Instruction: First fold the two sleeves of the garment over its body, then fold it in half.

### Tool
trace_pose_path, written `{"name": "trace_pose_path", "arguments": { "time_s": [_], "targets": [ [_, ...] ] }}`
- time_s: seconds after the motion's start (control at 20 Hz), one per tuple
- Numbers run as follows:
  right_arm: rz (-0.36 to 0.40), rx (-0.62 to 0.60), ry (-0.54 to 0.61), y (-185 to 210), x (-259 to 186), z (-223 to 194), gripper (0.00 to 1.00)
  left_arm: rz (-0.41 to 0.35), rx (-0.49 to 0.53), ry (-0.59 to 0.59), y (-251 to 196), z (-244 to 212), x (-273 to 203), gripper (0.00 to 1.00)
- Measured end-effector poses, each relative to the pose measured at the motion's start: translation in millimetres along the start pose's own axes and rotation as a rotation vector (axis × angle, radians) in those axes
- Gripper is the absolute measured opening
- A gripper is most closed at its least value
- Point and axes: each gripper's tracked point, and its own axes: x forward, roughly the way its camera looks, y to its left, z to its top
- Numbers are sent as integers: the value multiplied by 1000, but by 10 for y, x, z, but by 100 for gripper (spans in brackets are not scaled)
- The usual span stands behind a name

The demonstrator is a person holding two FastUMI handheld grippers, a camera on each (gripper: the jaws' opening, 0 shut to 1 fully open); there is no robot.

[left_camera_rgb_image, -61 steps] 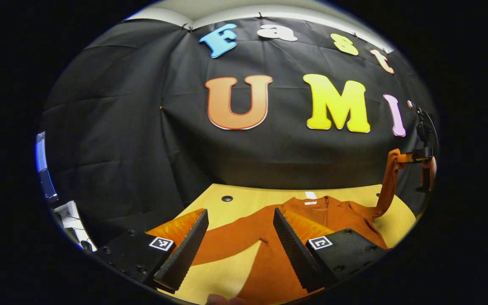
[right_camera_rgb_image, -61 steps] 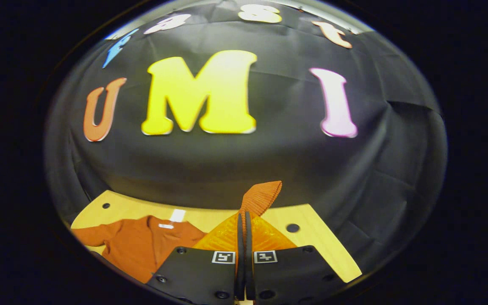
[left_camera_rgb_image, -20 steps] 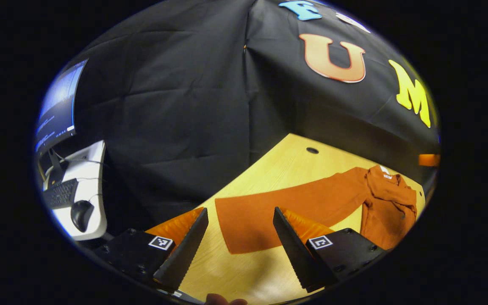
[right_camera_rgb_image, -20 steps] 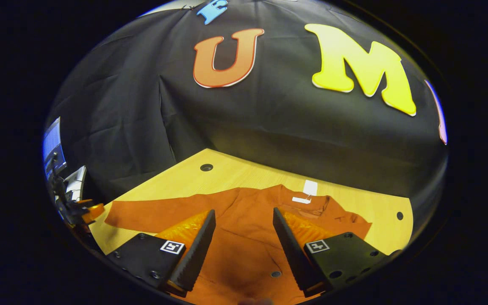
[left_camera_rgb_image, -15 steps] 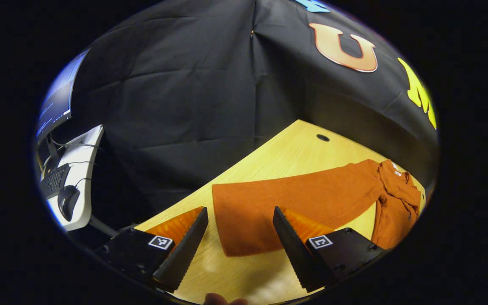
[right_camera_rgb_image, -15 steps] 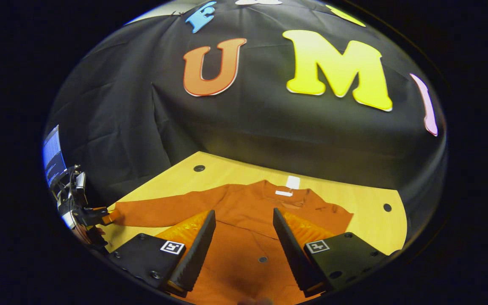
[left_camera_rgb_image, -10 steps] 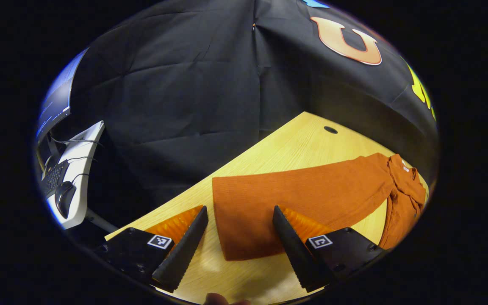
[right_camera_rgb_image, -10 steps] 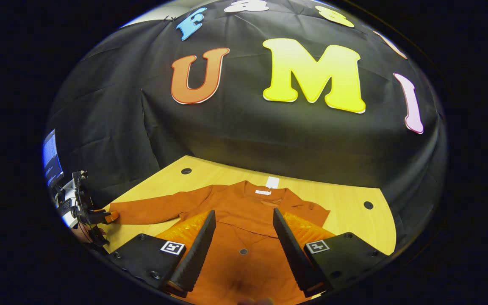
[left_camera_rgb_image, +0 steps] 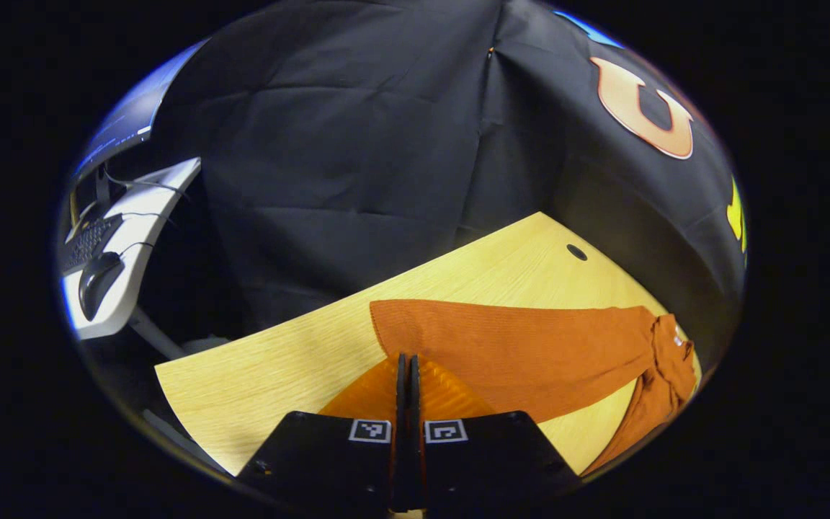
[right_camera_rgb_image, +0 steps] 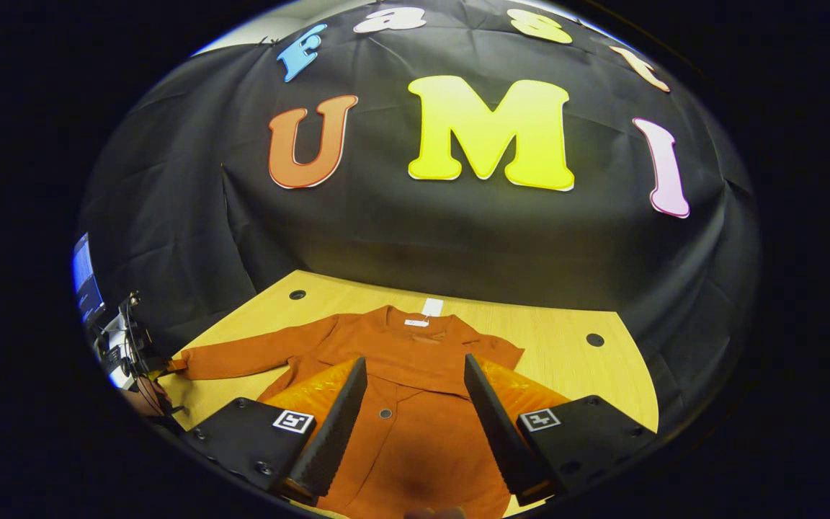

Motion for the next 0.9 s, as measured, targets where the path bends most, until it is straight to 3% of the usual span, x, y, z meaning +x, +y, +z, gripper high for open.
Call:
{"name": "trace_pose_path", "arguments": {
  "time_s": [0.1, 0.5, 0.9],
  "targets": [
    [-2, 9, -4, -34, -66, -40, 88, -51, -34, -26, -159, 193, -19, 3],
    [-4, 79, -15, -210, -224, -211, 88, -301, 36, -124, -1265, 1051, -419, 3],
    [-56, 180, -67, -694, -587, -257, 90, -525, 144, -210, -2973, 1760, -786, 3]
  ]
}}
